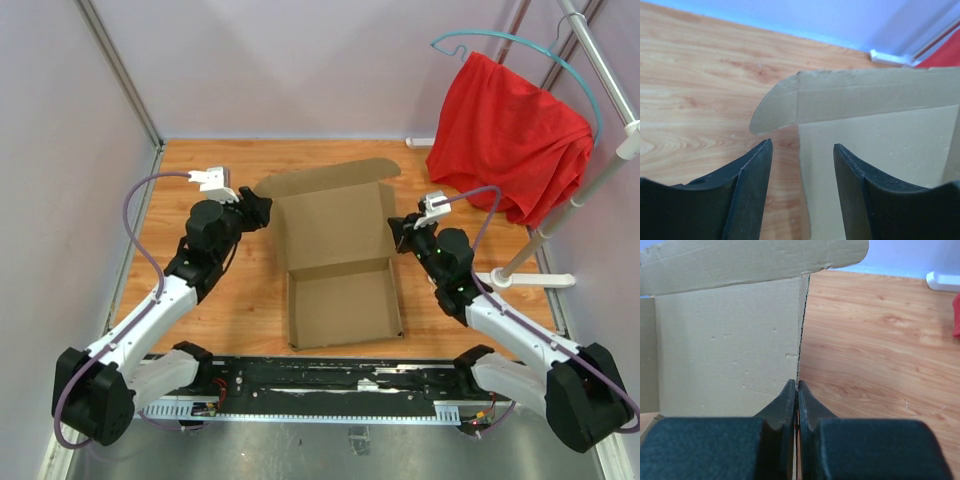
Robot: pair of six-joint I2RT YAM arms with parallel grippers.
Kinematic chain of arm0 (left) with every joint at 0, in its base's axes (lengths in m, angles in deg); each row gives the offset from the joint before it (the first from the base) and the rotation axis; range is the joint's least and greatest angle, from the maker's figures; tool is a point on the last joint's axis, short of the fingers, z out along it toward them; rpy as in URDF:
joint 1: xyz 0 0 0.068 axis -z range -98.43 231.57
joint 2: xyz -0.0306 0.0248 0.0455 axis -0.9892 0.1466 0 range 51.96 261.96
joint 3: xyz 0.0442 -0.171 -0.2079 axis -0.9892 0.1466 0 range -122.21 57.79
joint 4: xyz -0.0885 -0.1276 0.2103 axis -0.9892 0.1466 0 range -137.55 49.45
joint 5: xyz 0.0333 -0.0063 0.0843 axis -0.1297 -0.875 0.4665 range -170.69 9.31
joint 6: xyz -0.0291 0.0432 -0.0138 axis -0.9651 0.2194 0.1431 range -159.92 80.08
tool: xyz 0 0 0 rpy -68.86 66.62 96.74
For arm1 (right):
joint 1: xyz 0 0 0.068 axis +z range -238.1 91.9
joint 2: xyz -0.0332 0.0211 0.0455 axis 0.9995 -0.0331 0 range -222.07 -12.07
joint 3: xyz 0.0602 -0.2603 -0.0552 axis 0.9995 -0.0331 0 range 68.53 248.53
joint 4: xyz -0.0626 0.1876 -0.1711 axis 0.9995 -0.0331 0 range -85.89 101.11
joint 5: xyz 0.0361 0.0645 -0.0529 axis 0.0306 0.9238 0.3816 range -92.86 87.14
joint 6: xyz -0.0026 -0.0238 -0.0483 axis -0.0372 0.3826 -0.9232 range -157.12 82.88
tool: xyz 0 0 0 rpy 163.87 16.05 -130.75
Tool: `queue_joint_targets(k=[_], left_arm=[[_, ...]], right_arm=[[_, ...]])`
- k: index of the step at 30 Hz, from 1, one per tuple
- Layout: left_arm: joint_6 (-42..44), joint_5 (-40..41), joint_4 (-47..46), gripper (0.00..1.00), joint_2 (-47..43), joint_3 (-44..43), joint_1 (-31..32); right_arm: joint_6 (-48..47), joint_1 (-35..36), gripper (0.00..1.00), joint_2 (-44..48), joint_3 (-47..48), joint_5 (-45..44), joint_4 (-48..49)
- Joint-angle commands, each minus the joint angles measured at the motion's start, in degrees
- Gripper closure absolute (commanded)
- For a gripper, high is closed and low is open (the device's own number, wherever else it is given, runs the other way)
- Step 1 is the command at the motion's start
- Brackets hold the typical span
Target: Fold the paper box
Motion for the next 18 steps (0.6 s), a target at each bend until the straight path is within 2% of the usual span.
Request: queue_joint_targets(k=[1, 7, 10, 15, 18], left_arm=[[2.0, -2.4, -7.3, 0.43, -2.1, 0.9, -0.5], [4.3, -2.0, -9.1, 0.44, -0.6, 0.4, -1.5], [6.9, -9.1, -11.7, 0.44, 0.6, -1.1, -1.7], [10.8, -22.8, -13.3, 0.38, 4.0, -7.0, -1.7], [13.1, -28.5, -14.1, 0.36, 5.8, -9.1, -1.7]], right_arm=[[-2.9, 0.5, 0.99, 3.8, -2.0, 3.3, 2.8], [-3.8, 0.5, 0.99, 6.3, -3.4, 4.7, 1.7], [-3.7, 0.5, 0.99, 6.9, -4.2, 6.2, 1.4], [-4.0, 1.1, 0.99, 9.3, -6.8, 7.6, 1.4], [-4.8, 1.5, 0.99, 10.8, -9.9, 7.1, 4.4]])
